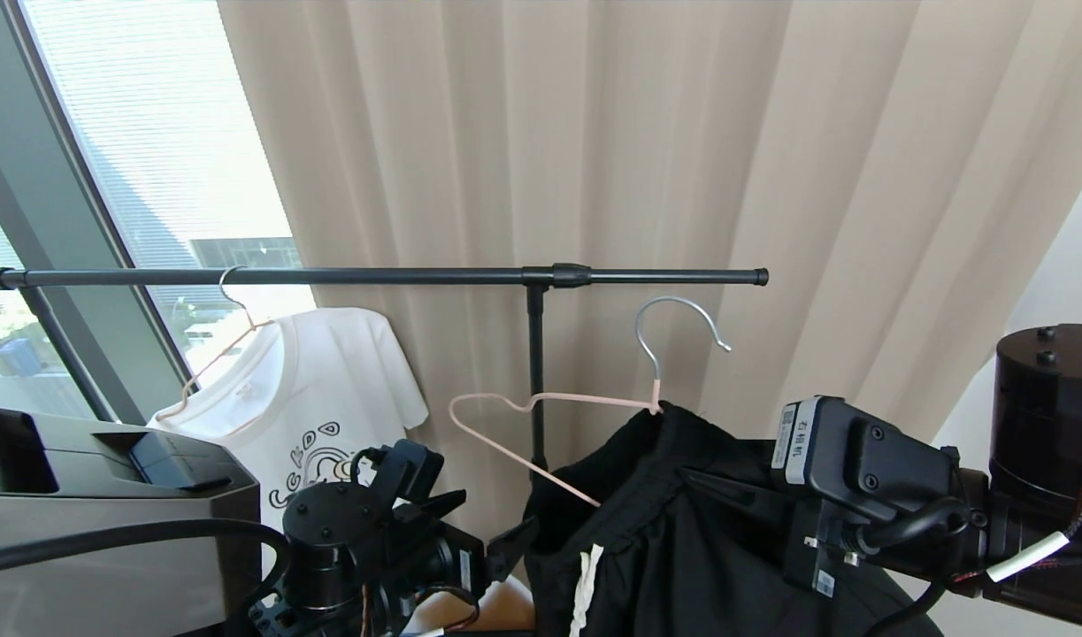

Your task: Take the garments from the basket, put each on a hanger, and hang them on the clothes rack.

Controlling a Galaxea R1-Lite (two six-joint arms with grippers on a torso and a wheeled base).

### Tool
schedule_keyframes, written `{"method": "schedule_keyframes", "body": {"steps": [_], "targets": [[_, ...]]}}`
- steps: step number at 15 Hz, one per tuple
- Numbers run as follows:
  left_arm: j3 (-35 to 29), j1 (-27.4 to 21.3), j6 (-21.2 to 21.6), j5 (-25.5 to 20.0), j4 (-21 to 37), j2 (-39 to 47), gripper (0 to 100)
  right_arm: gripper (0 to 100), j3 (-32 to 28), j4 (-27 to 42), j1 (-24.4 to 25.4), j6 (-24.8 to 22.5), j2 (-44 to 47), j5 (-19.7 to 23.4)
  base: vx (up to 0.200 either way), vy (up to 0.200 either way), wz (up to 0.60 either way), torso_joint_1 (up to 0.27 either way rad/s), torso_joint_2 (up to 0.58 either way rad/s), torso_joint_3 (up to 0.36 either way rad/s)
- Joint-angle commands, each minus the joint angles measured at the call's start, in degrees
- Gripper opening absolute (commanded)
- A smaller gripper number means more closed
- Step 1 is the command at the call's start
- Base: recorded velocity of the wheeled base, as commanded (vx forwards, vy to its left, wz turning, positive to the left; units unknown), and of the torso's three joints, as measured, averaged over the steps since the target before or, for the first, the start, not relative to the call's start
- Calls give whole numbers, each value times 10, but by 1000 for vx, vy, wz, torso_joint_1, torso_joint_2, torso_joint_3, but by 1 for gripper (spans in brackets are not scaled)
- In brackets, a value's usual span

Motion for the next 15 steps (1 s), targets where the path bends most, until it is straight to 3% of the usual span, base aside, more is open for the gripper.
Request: {"method": "schedule_keyframes", "body": {"steps": [1,4,11,12,15], "targets": [[0,-2,0,0,-1,8,100,0,-1,0,1,2,1,0,0,0,0,0,0,0],[-16,-11,0,34,-1,34,100,0,0,0,21,18,-6,-1,0,0,0,0,0,0],[-15,-20,0,36,-1,40,100,0,2,0,43,23,-14,-1,0,0,0,0,0,0],[-14,-21,0,36,-1,40,0,0,1,0,43,30,-15,-1,0,0,0,0,0,0],[-10,-24,0,35,-1,40,0,0,0,0,43,38,-14,-2,0,0,0,0,0,0]]}}
